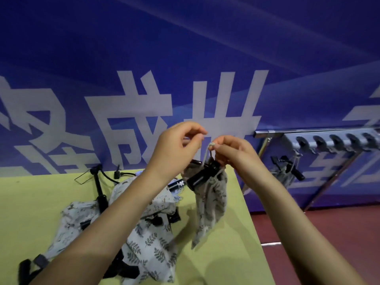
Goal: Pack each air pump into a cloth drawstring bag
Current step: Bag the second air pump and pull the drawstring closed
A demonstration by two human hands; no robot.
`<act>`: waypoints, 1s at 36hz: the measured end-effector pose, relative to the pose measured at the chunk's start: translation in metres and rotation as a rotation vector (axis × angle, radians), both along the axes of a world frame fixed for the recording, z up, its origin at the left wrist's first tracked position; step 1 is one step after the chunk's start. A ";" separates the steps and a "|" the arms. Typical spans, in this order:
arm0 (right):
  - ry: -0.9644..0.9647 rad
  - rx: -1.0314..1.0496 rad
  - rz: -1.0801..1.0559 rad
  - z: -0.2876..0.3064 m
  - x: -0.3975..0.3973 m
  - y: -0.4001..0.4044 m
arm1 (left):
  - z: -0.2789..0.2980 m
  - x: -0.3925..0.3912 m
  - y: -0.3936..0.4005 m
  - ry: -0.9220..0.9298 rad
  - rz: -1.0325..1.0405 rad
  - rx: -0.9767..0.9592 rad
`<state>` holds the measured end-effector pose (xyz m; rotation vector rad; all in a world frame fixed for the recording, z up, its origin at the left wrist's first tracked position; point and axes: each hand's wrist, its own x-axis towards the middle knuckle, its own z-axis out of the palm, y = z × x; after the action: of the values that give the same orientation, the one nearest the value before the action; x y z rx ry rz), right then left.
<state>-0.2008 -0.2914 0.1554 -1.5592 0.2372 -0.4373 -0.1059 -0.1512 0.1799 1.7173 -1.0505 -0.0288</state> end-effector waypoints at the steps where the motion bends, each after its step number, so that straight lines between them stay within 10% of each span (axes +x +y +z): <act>1: -0.018 0.005 -0.006 0.001 -0.004 -0.005 | 0.003 -0.001 -0.009 -0.021 -0.015 -0.012; 19: -0.419 0.688 0.345 -0.008 -0.083 -0.193 | -0.031 -0.068 -0.215 -0.120 -0.312 0.016; 36: 0.138 -0.034 -0.142 -0.097 -0.184 -0.425 | -0.144 -0.155 -0.425 0.521 -0.530 0.266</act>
<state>-0.3846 -0.7160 0.0586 -1.6138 0.4506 -0.4466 -0.2611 -0.5758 0.0358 1.4879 -1.0985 -0.9378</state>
